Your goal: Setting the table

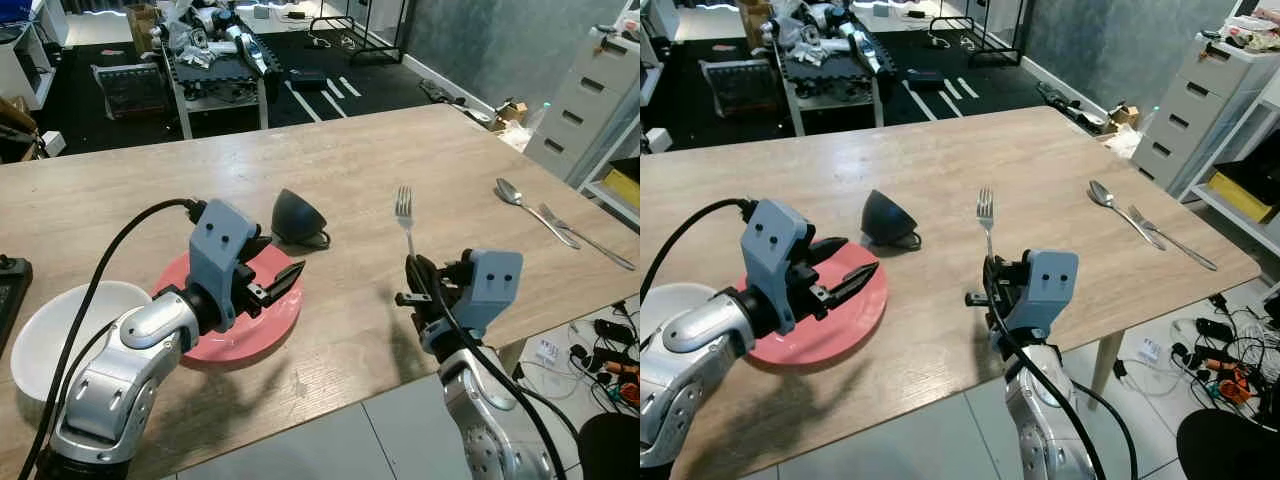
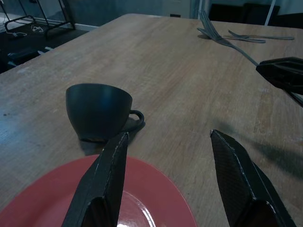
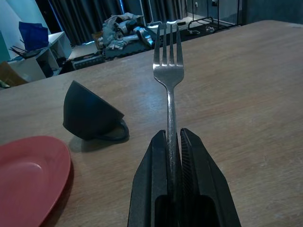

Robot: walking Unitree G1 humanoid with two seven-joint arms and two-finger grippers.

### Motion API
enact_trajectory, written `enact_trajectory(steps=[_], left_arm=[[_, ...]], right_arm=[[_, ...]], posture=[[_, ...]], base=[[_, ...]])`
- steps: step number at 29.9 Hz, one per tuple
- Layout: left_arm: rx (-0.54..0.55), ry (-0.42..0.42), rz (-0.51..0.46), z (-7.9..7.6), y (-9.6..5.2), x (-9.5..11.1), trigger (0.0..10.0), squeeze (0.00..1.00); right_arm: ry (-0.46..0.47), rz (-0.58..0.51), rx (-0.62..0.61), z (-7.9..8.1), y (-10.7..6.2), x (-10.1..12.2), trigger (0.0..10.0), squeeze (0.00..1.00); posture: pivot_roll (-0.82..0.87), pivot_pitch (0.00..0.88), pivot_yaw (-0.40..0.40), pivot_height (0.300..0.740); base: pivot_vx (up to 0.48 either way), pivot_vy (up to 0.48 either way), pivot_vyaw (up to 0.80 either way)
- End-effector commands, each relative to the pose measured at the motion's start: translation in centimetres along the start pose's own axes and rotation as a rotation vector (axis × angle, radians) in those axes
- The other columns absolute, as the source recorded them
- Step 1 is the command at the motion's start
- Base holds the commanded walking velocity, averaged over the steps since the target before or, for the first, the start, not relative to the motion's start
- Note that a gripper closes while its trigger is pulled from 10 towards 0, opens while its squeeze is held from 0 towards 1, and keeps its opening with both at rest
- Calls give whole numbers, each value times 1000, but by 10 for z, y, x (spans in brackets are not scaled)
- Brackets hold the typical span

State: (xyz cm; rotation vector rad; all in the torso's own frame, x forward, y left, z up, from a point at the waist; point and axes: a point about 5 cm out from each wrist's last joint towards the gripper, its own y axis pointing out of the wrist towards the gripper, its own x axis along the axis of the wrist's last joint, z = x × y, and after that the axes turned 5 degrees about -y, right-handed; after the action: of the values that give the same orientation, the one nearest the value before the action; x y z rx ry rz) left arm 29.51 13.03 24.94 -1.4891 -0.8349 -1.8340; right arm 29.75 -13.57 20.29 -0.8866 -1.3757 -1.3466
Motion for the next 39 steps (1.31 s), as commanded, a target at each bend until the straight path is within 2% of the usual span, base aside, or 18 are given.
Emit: enact_trajectory(steps=[1,9,11,12,13,14,15,17,19,21,22,24,27,28,29,33,39], left_arm=[[-11,13,5,0,-1,-3,10000,0],[15,89,21,0,0,-8,10000,0],[84,71,49,5,2,-15,10000,0],[168,46,99,12,1,-25,10000,0],[168,46,99,12,1,-25,10000,0],[284,31,201,22,-9,-44,10000,0],[293,47,236,23,-14,-49,10000,0],[283,52,237,23,-18,-49,10000,0],[260,12,178,23,-20,-38,10000,0],[259,42,93,20,-18,-24,10000,0],[259,42,93,20,-18,-24,10000,0],[305,77,-16,18,-11,-13,10000,0],[368,80,-102,15,-3,-6,10000,0],[368,80,-102,15,-3,-6,10000,0],[364,23,-92,10,2,-10,10000,0],[351,-67,-56,4,4,-20,10000,0],[384,-102,-59,8,4,-26,10000,0]], right_arm=[[-3,-6,-3,0,0,-1,10000,0],[-60,-76,-74,-14,-3,11,10000,0],[-84,-92,-131,-23,-4,15,10000,0],[-105,-87,-169,-29,-5,14,10000,0],[-105,-87,-169,-29,-5,14,10000,0],[-133,-78,-215,-38,-8,13,10000,0],[-153,-68,-235,-42,-10,13,10000,0],[-160,-61,-246,-45,-12,12,10000,0],[-172,-38,-266,-50,-18,8,10000,0],[-177,-20,-277,-53,-22,5,10000,0],[-177,-20,-277,-53,-22,5,10000,0],[-185,-23,-252,-52,-25,5,10000,0],[-190,-40,-201,-47,-27,8,10000,0],[-190,-40,-201,-47,-27,8,10000,0],[-175,-50,-170,-45,-27,11,10000,0],[-145,-49,-143,-44,-26,10,10000,0],[-115,-38,-139,-43,-23,5,10000,0]], posture=[[84,131,68,740],[79,124,74,740],[71,122,78,740],[71,122,78,740],[71,122,78,740],[58,127,84,740],[54,131,83,740],[55,132,82,740],[61,130,72,740],[61,127,69,740],[61,127,69,740],[55,117,65,740],[45,106,66,740],[45,106,66,740],[35,91,61,740],[20,77,68,740],[19,70,68,740]], base=[[0,0,0],[0,0,0],[0,0,0],[0,0,0],[0,0,0],[0,0,0],[0,0,0],[0,0,0],[0,0,0],[0,0,0],[0,0,0],[0,0,0],[0,0,0],[0,0,0],[0,0,0],[0,0,0],[0,0,0]])
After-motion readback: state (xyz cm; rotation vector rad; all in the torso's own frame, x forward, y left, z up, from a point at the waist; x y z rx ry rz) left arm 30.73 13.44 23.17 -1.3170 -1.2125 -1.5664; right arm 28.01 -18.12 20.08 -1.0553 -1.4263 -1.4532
